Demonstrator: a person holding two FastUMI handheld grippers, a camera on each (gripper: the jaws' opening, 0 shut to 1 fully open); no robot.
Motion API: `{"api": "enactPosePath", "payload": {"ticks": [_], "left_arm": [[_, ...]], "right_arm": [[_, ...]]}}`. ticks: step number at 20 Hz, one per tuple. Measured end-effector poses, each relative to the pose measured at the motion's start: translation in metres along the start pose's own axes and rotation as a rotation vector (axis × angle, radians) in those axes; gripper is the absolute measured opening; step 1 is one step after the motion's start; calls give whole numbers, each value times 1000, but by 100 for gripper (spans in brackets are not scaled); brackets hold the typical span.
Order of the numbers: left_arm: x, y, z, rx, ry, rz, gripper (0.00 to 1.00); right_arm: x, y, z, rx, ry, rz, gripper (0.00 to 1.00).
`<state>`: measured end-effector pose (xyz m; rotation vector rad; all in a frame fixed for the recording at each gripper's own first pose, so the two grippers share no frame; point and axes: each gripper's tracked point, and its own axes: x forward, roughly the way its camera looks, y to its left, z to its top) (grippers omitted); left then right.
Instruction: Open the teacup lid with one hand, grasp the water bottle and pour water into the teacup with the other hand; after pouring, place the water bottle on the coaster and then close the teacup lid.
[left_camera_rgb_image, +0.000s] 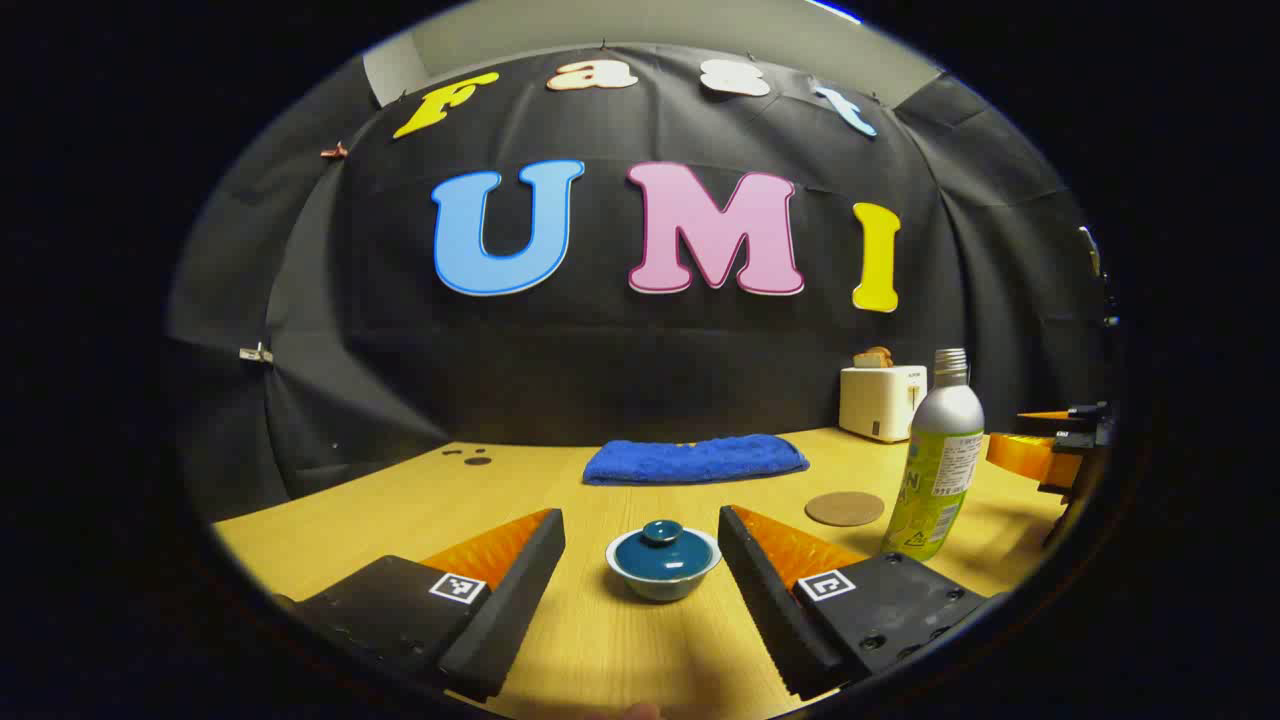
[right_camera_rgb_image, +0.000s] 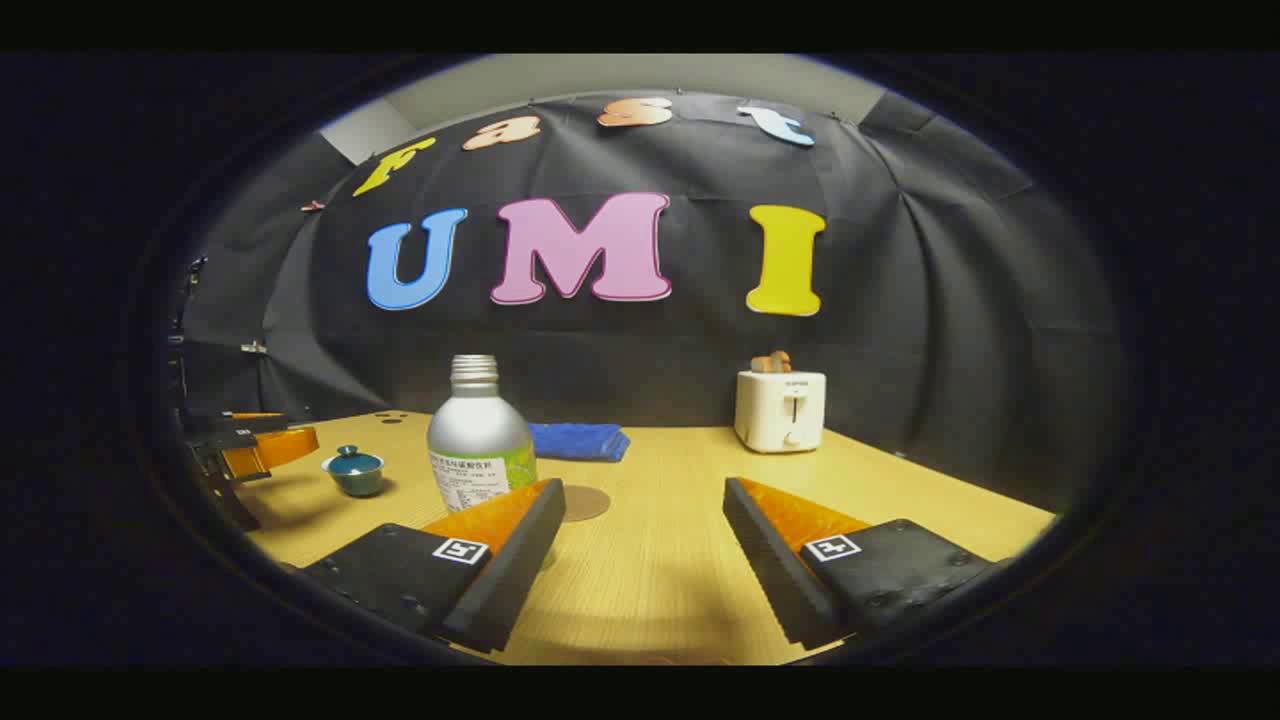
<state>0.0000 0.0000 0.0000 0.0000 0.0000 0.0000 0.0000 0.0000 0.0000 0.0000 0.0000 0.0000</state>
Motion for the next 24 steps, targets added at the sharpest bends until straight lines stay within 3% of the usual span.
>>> {"api": "enactPosePath", "payload": {"ticks": [24], "left_arm": [[3, 8, 0, 6, -8, 33, 98]], "right_arm": [[1, -6, -1, -5, -1, -13, 98]]}}
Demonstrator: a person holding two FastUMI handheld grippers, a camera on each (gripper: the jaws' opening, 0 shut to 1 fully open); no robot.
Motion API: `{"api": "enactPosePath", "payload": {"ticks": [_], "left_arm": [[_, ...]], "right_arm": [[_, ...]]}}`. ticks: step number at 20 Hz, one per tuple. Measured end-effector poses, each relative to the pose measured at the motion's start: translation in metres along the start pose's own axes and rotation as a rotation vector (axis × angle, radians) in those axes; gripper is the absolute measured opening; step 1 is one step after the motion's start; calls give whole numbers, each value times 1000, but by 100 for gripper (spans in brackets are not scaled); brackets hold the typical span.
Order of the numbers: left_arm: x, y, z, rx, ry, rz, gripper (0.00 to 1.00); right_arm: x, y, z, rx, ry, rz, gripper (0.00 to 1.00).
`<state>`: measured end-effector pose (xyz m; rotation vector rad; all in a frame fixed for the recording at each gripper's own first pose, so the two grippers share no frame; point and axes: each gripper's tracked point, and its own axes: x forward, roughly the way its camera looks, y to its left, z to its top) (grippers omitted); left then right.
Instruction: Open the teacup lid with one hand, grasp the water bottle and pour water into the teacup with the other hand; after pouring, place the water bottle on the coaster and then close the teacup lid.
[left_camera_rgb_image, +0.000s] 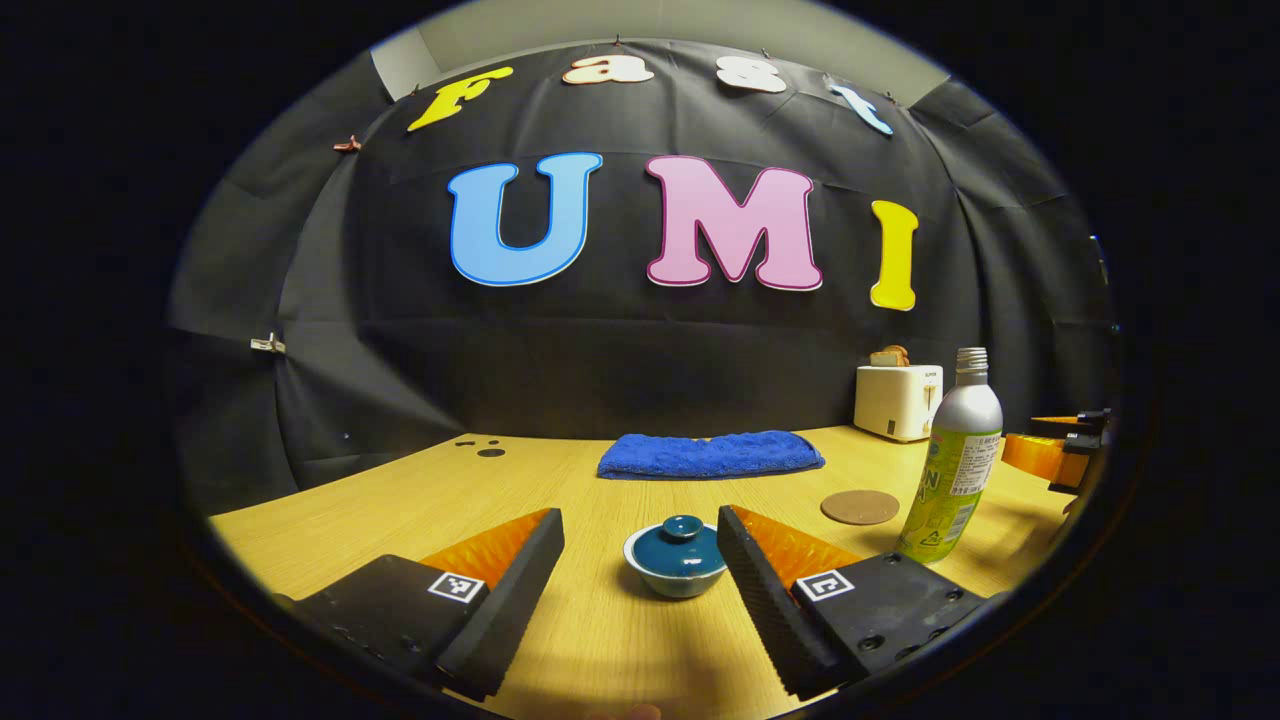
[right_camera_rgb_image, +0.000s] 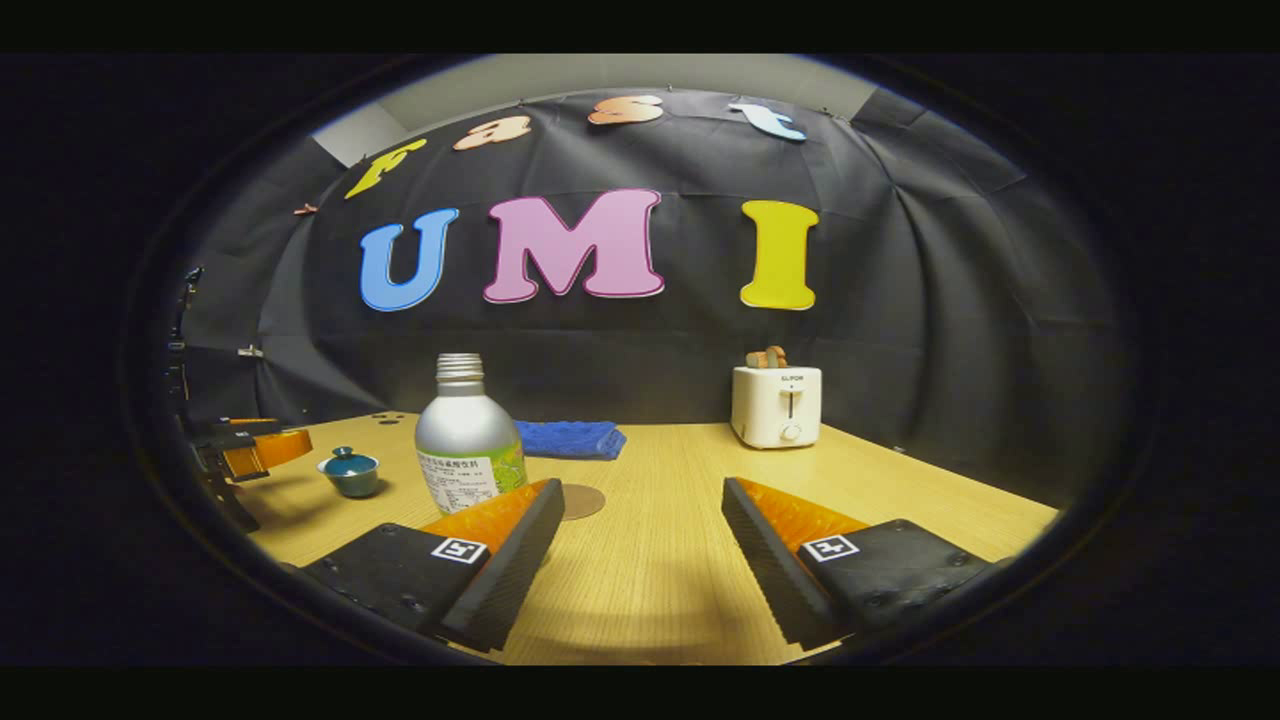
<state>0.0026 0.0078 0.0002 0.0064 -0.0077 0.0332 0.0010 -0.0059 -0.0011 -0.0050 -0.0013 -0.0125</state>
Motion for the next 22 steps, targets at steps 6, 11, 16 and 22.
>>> {"api": "enactPosePath", "payload": {"ticks": [6, 11, 16, 22], "left_arm": [[0, -7, 0, -1, 0, -26, 98], [1, -8, 0, -1, 0, -27, 98], [21, -23, 0, 6, -1, -81, 98], [47, -37, -15, 90, 101, -102, 89]], "right_arm": [[1, 0, 0, 0, 0, 0, 98], [1, 0, 0, 0, -1, 0, 98], [1, 1, 0, 0, 0, 6, 98], [-4, 9, 0, 2, 1, 41, 98]]}}
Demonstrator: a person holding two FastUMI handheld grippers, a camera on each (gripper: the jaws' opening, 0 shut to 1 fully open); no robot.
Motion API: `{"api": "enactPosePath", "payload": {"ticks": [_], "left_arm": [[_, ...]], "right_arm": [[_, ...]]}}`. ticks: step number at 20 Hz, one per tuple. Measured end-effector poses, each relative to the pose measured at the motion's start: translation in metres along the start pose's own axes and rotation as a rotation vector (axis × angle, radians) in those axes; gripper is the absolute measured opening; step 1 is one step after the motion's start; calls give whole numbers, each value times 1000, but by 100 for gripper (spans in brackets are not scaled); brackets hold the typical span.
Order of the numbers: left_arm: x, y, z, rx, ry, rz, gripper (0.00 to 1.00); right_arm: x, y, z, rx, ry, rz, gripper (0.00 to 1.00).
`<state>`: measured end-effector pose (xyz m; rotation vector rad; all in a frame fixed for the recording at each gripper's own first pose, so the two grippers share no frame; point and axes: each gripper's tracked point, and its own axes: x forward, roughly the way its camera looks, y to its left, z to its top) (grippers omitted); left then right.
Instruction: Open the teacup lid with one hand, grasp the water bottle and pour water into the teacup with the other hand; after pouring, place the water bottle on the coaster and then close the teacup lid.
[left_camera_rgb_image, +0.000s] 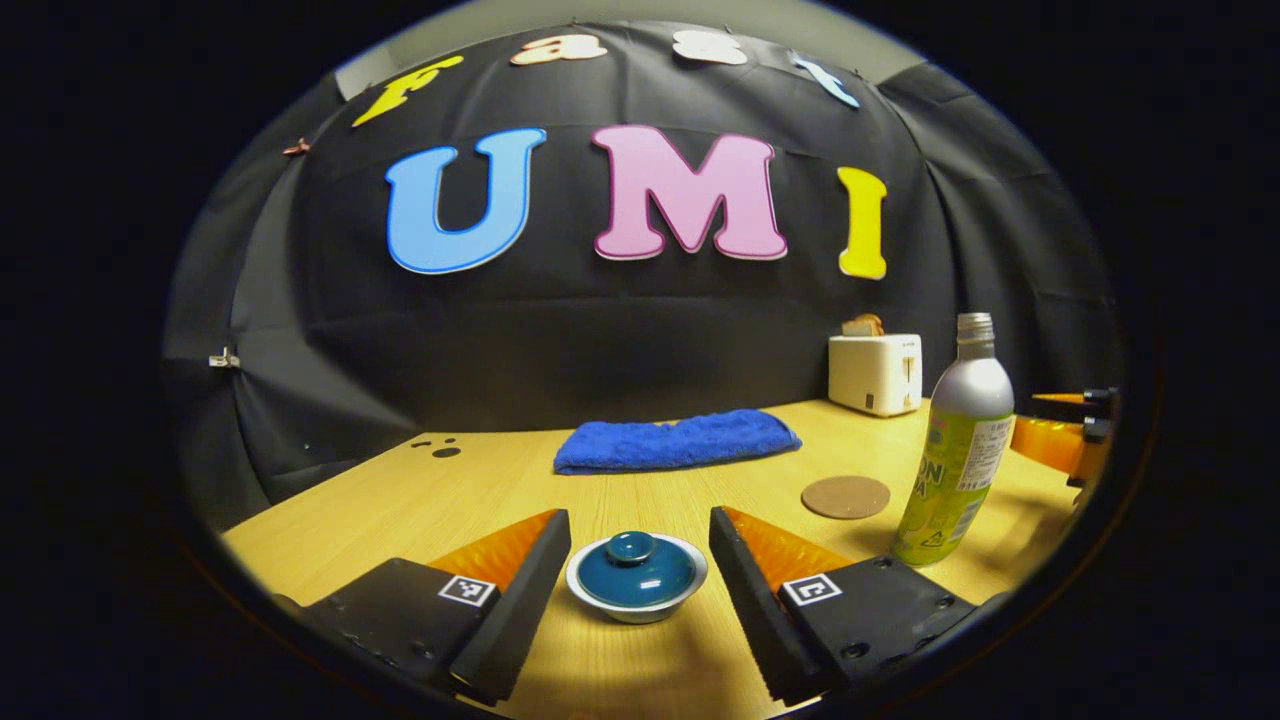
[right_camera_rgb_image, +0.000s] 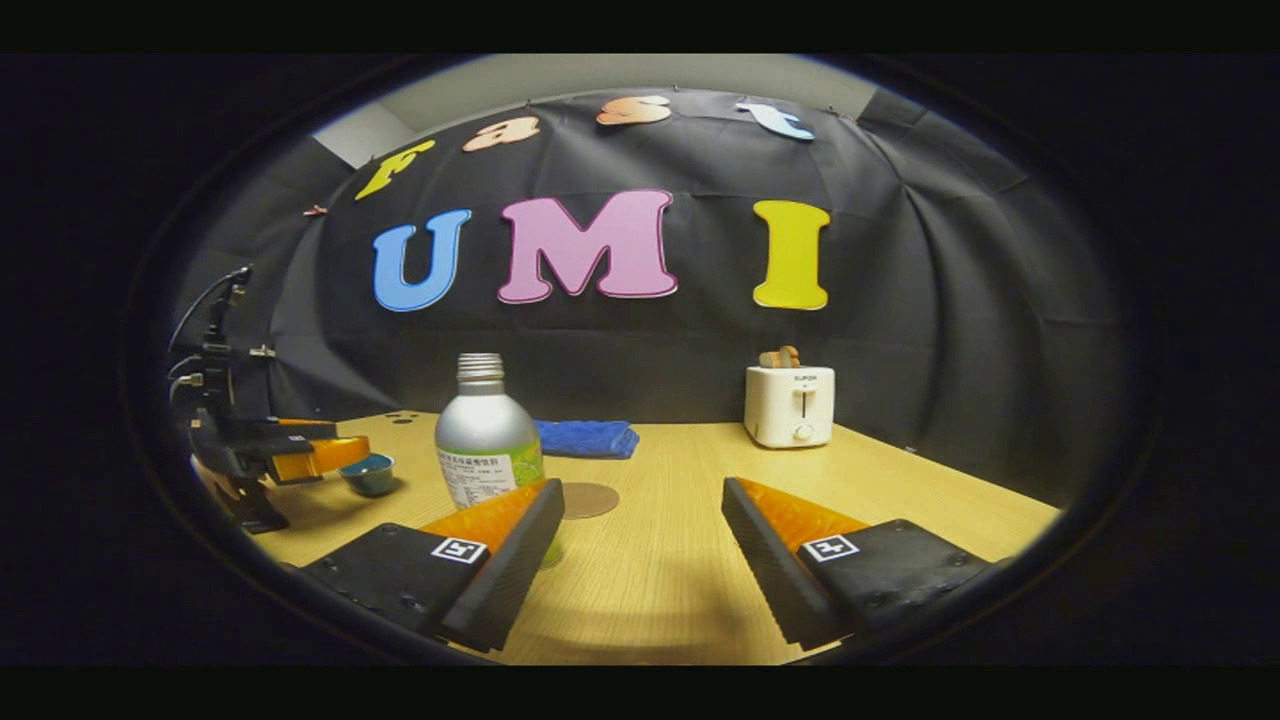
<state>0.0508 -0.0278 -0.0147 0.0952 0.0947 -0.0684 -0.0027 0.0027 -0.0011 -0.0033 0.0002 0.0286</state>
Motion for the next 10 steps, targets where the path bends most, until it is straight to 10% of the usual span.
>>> {"api": "enactPosePath", "payload": {"ticks": [10], "left_arm": [[31, 0, -12, -22, 107, 22, 59]], "right_arm": [[-1, 11, 0, 2, 3, 55, 98]]}}
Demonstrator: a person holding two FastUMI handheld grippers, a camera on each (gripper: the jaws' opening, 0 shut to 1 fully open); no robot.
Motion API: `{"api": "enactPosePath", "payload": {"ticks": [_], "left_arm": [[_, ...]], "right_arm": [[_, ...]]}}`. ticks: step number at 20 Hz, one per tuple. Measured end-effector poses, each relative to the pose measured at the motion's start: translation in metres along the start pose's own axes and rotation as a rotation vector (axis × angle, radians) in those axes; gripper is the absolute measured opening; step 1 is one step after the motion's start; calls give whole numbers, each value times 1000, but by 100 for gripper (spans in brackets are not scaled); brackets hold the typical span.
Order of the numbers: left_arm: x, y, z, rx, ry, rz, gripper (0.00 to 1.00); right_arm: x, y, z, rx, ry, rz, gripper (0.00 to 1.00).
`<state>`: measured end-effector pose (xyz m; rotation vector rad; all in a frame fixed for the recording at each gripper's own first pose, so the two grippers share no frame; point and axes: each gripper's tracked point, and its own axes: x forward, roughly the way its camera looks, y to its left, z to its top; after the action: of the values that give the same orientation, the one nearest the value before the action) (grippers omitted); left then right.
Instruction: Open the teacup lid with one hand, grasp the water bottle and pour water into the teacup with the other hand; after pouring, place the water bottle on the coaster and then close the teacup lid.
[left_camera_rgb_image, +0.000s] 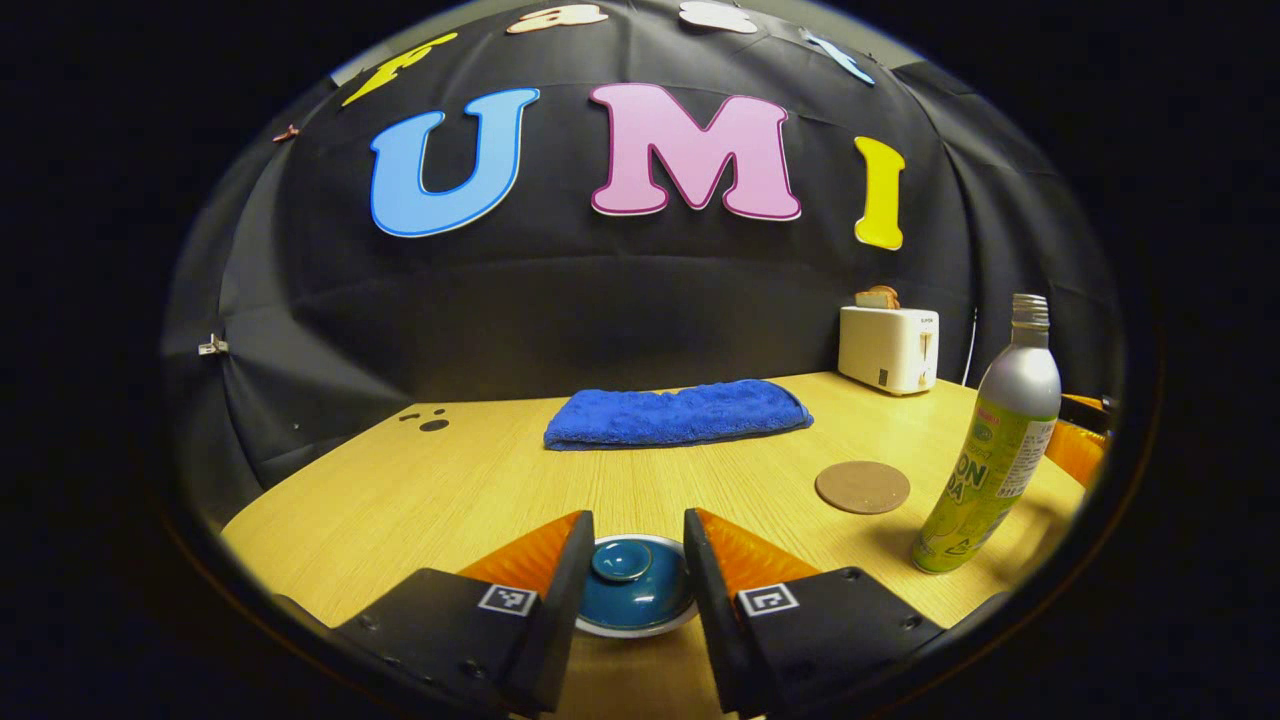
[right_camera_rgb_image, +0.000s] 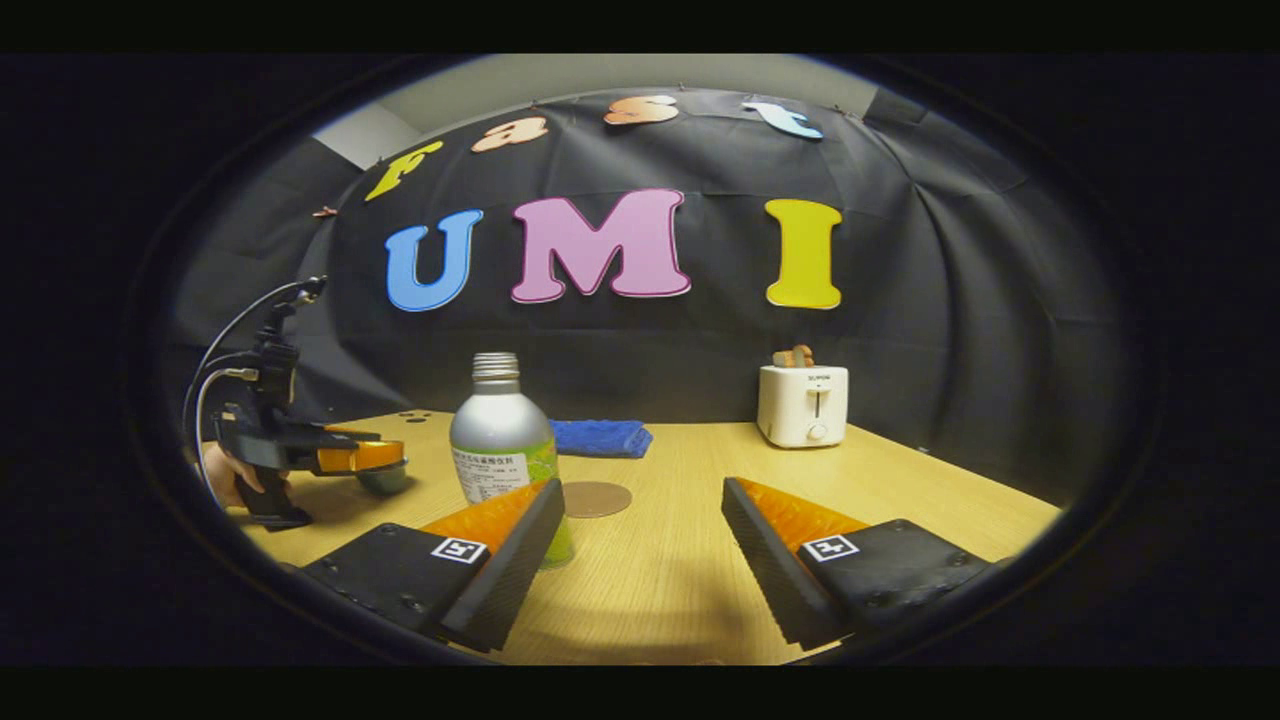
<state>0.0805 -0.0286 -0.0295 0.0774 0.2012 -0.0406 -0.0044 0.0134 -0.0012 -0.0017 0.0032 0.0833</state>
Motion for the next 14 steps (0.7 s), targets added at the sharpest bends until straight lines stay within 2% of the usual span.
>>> {"api": "enactPosePath", "payload": {"ticks": [3, 4, 6, 9, 10, 14], "left_arm": [[1, 2, 1, 12, 3, 15, 48], [1, 2, 2, 10, 0, 15, 41], [2, 2, 1, 8, 1, 18, 36], [1, 2, 3, -3, -7, 25, 34], [0, 1, 3, -9, -14, 19, 29], [-7, 6, 6, -47, -52, 24, 28]], "right_arm": [[1, 4, 0, 0, 1, 24, 98], [0, 3, 0, 0, 1, 25, 98], [1, 3, 0, 0, 1, 25, 98], [1, 3, -1, 0, 2, 25, 98], [1, 3, -1, -1, 2, 25, 98], [1, 3, 0, 0, 2, 25, 98]]}}
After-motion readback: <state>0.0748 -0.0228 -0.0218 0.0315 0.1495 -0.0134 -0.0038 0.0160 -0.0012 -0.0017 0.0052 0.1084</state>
